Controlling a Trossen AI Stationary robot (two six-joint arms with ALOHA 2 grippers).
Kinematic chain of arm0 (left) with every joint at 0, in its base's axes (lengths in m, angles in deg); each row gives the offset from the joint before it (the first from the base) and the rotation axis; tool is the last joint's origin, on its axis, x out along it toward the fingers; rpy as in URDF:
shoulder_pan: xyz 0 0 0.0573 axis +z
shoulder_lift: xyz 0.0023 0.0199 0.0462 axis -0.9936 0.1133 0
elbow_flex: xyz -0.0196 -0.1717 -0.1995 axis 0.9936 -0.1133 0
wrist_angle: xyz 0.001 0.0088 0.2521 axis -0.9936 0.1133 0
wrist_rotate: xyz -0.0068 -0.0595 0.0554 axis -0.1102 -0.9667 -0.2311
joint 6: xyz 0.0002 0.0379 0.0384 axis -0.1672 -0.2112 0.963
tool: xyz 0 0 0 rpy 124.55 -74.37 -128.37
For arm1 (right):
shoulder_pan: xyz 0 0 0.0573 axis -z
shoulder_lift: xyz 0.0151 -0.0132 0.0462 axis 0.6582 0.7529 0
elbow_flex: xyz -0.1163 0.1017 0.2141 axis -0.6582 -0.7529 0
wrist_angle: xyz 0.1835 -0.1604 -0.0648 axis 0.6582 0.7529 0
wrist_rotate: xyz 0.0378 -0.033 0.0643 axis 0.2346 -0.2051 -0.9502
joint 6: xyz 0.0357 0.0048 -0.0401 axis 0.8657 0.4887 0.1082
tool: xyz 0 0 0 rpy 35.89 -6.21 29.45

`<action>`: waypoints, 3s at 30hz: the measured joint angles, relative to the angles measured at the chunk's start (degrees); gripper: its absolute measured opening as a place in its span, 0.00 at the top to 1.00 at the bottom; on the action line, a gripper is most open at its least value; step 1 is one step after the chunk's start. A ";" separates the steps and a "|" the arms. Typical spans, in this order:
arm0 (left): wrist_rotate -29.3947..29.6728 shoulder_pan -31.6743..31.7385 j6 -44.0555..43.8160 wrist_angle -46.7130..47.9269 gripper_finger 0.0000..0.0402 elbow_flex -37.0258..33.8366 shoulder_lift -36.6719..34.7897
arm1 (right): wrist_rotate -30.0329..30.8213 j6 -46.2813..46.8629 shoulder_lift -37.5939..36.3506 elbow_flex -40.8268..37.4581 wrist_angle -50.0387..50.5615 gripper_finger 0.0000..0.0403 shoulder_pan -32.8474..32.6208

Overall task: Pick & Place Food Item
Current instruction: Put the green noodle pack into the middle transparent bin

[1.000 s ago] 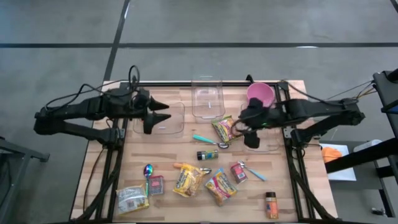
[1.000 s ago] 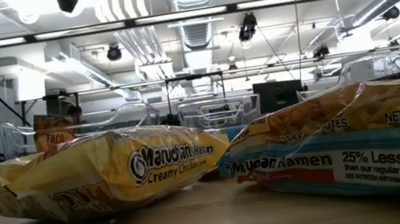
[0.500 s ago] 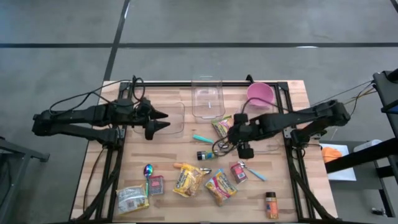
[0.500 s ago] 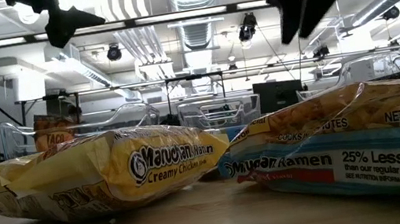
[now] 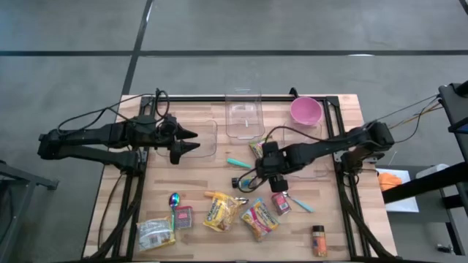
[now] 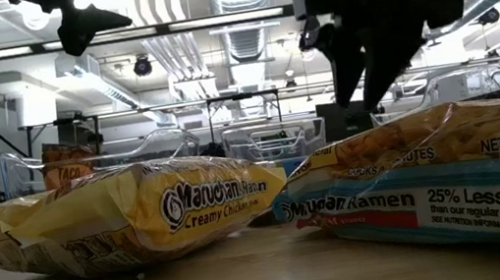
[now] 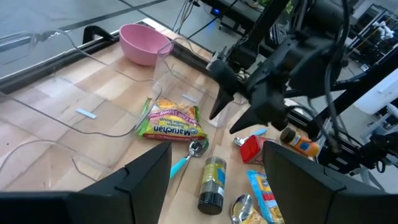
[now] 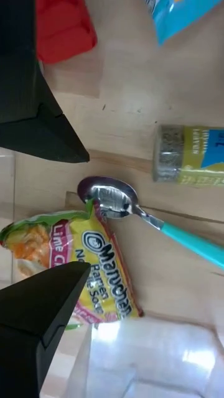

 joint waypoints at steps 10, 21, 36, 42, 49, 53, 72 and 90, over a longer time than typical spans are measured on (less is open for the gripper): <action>0.00 0.02 -0.09 0.17 0.36 0.00 0.00 | 2.88 2.12 0.80 -1.64 -0.60 0.33 -0.02; -0.04 0.04 -0.61 0.33 0.36 0.00 0.02 | -0.97 7.83 -7.84 -2.84 -1.20 0.33 0.16; 0.39 0.04 -1.08 0.46 0.36 -0.02 0.04 | 6.90 0.53 -1.83 -12.47 -12.56 0.44 -0.11; 0.39 0.04 -1.27 0.44 0.36 -0.02 0.04 | 6.34 -1.76 -1.83 -14.31 -13.23 0.61 -0.11; 0.39 0.04 -1.22 0.45 0.36 -0.04 0.04 | 3.02 -2.02 -1.83 -15.87 -15.36 0.72 0.02; 0.41 0.07 -1.20 0.45 0.36 -0.04 0.04 | 4.37 -2.23 -1.83 -16.01 -17.23 0.72 1.02; 0.39 0.07 -1.22 0.45 0.36 -0.04 0.04 | 4.52 -5.15 -1.83 -19.27 -20.89 0.72 3.00; 0.42 0.09 -1.51 0.44 0.36 -0.04 0.04 | 6.98 -6.06 -1.83 -17.37 -22.22 0.97 2.89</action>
